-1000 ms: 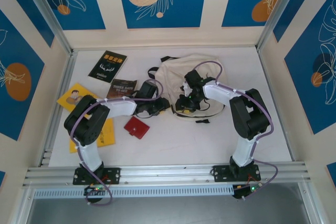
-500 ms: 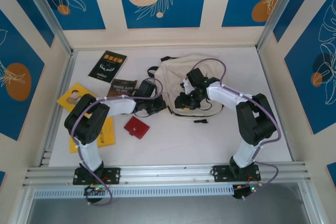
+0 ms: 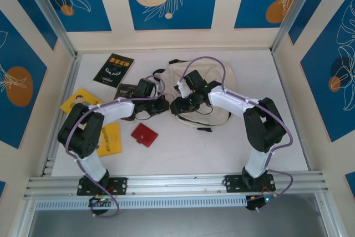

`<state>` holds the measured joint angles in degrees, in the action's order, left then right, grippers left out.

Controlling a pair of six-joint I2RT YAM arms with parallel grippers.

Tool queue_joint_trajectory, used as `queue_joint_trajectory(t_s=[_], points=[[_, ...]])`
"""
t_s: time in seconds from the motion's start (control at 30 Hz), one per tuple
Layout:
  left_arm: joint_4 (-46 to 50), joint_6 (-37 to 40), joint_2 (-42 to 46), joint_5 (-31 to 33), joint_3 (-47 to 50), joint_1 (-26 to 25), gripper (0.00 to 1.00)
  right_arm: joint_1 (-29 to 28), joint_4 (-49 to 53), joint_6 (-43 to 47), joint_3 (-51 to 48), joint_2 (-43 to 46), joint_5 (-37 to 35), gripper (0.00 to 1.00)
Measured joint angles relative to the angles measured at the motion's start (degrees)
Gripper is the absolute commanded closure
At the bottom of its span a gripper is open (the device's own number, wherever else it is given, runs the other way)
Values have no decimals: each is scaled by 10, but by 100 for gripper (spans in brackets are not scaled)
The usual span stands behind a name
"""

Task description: Pack the student bag

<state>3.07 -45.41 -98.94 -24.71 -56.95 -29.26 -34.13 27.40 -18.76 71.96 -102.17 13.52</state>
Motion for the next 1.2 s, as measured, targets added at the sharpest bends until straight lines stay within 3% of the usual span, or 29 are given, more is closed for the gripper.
queue_joint_trajectory(t_s=[0.27, 0.37, 0.63, 0.93, 1.1, 1.2], points=[[0, 0, 0, -8, 0, 3, 100, 0, -6, 7, 11, -19, -11, 67], [1, 0, 0, -8, 0, 4, 100, 0, -7, 9, 11, -21, -20, 79], [14, 1, 0, -8, 0, 14, 100, 1, -28, -9, 0, -12, -71, 97], [23, 10, 0, -6, 0, 23, 100, 15, -56, -44, -17, 7, -105, 100], [27, 15, 0, -3, 0, 32, 100, 15, -62, -53, -17, 7, -88, 100], [31, 21, 0, -2, 1, 40, 87, 15, -65, -53, -9, -3, -54, 100]])
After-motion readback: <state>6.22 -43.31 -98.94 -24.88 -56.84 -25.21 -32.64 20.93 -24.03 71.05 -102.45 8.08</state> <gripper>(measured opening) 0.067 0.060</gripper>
